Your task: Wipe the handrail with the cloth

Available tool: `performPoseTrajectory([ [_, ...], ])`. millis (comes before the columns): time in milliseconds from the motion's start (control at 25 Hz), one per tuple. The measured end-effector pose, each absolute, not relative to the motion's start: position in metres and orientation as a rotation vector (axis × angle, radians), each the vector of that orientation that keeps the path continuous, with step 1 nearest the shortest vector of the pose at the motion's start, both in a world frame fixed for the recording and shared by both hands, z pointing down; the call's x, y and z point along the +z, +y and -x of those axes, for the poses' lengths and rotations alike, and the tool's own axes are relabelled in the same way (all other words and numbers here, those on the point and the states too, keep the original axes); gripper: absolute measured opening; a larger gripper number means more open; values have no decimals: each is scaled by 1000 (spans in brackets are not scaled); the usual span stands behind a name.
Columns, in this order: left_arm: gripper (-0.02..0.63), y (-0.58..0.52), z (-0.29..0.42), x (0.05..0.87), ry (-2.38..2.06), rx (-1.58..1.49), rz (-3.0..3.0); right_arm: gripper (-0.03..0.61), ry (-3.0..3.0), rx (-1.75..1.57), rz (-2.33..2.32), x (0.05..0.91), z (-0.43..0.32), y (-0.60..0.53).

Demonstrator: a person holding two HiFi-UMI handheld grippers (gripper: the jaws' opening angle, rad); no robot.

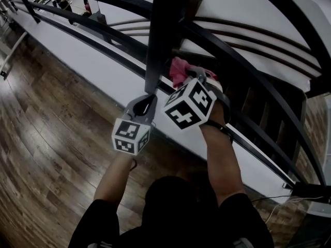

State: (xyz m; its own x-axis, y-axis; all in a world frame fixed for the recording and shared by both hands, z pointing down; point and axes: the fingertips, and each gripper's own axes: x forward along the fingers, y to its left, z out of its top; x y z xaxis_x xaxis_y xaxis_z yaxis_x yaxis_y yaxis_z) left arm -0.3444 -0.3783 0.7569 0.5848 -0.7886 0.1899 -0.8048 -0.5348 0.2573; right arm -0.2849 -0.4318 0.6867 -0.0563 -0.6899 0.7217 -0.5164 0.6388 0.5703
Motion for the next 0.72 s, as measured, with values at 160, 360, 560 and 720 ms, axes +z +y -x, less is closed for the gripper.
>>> performPoseTrajectory([
  [160, 0, -380, 351, 760, -1349, 100, -2488, 51, -1712, -226, -1006, 687, 292, -435],
  [360, 0, -378, 368, 760, -1399, 121, -2462, 49, -1653, -270, -1022, 688, 297, -440],
  [560, 0, -376, 394, 763, -1457, 108, -2413, 51, -1665, -341, -1017, 690, 315, -441],
  [720, 0, -369, 398, 761, -1476, 82, -2398, 50, -1855, -416, -1029, 667, 328, -410],
])
